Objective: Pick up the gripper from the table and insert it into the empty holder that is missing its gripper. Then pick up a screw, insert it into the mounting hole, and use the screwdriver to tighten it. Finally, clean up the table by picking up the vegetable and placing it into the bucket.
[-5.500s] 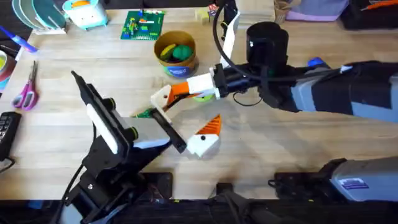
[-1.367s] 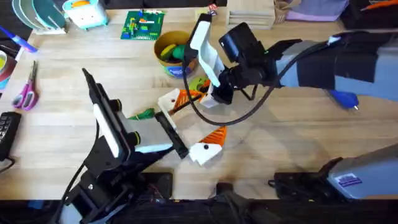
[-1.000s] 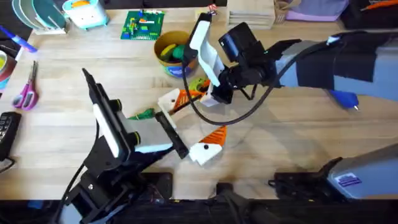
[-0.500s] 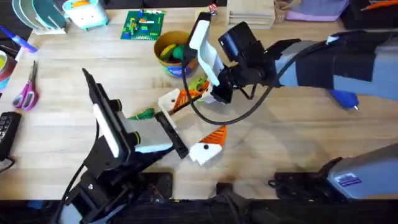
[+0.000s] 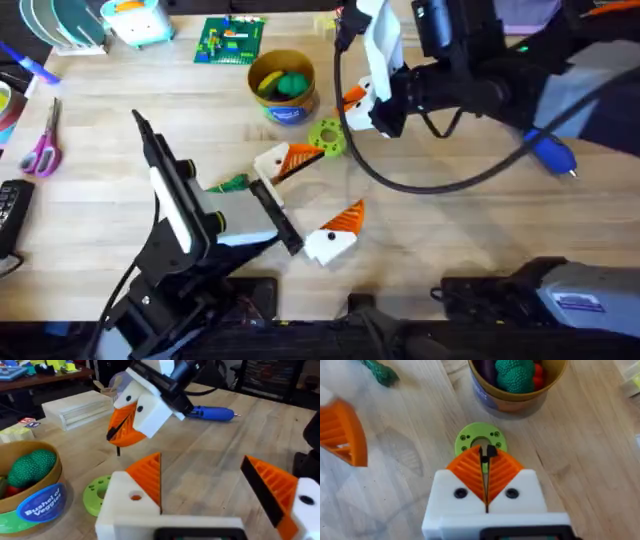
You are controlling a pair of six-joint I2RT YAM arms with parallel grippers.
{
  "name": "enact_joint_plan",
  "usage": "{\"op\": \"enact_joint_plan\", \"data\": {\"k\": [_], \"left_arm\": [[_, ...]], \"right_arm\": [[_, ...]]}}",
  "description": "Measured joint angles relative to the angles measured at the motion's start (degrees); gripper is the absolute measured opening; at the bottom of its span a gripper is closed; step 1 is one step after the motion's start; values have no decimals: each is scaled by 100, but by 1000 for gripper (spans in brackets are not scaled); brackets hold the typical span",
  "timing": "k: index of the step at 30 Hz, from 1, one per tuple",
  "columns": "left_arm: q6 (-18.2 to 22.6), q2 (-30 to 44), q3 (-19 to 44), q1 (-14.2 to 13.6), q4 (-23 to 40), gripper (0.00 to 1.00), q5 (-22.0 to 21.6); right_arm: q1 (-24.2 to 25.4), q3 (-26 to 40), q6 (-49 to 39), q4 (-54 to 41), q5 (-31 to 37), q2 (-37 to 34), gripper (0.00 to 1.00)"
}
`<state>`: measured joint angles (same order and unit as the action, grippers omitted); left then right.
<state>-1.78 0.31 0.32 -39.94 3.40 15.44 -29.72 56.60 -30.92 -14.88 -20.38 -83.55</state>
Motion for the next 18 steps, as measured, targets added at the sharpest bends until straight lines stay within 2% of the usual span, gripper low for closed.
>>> {"op": "enact_joint_plan", "data": {"k": [4, 8, 13, 18], "left_arm": [[0, -1, 0, 0, 2, 993, 0], [0, -1, 0, 0, 0, 992, 0], [0, -1, 0, 0, 0, 993, 0], [0, -1, 0, 0, 0, 993, 0]], "right_arm": [[-39, 203, 95, -619, 2, 323, 7], [-202, 963, 221, -1546, 2, 448, 7], [-741, 2081, 217, -2537, 148, 418, 7], [-1338, 2854, 226, -2922, 400, 231, 7]]}}
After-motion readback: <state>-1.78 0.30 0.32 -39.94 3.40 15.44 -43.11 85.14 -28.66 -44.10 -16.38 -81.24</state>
